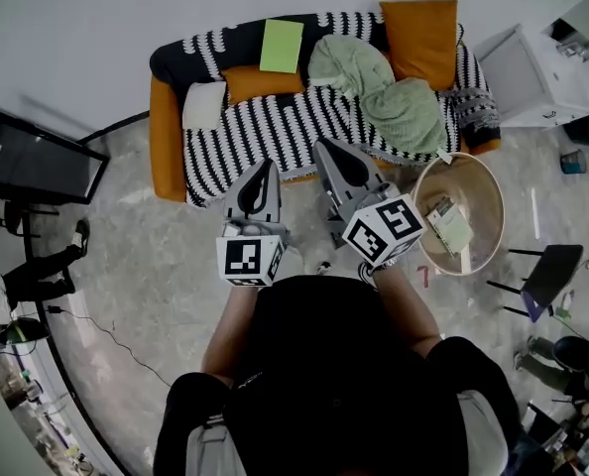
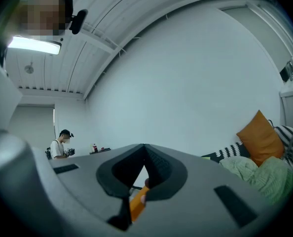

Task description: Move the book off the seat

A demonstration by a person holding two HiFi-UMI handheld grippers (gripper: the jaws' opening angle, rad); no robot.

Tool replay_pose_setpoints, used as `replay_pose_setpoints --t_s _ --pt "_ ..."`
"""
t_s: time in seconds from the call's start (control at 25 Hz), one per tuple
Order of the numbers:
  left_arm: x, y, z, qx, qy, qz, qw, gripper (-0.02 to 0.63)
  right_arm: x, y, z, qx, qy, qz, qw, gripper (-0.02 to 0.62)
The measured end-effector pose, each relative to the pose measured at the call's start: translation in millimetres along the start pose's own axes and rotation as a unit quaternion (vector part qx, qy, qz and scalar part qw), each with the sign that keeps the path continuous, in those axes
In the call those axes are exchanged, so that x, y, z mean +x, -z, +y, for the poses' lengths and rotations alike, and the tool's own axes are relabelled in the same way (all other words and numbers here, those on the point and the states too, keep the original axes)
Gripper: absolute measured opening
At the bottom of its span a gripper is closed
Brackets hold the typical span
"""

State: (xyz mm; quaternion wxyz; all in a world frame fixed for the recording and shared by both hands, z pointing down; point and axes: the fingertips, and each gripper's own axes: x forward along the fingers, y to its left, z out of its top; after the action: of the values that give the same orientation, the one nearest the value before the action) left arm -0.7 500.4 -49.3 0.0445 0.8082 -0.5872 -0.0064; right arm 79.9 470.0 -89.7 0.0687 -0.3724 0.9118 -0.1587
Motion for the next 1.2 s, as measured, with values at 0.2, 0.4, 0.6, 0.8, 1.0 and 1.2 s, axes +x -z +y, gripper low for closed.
replay_pose_setpoints --t_s 0.2,0.4,0.6,0.8,1.0,1.2 --pt "18 -8 37 0.002 0.019 -0.007 0.9998 0.009 42 1 2 -0.001 0.014 -0.003 1.000 0.014" --pt "26 -12 70 0.002 0.024 -0.011 0.9996 0.009 73 2 11 -0.009 0.017 -0.002 1.000 0.014" --pt "32 -10 90 -0.005 0.030 -0.011 0.9995 0.009 94 5 13 -0.013 0.022 0.004 1.000 0.014" --pt "39 -13 101 -0.002 0.029 -0.017 0.9994 0.009 110 5 7 -0.016 0.024 0.003 1.000 0.014" --pt "44 -16 119 0.011 0.014 -0.017 0.9997 0.009 133 0 8 -0.014 0.006 -0.004 1.000 0.014" --pt "63 -18 136 0.013 -0.003 -0.016 0.9998 0.010 158 -2 -3 -0.013 -0.010 0.000 1.000 0.014"
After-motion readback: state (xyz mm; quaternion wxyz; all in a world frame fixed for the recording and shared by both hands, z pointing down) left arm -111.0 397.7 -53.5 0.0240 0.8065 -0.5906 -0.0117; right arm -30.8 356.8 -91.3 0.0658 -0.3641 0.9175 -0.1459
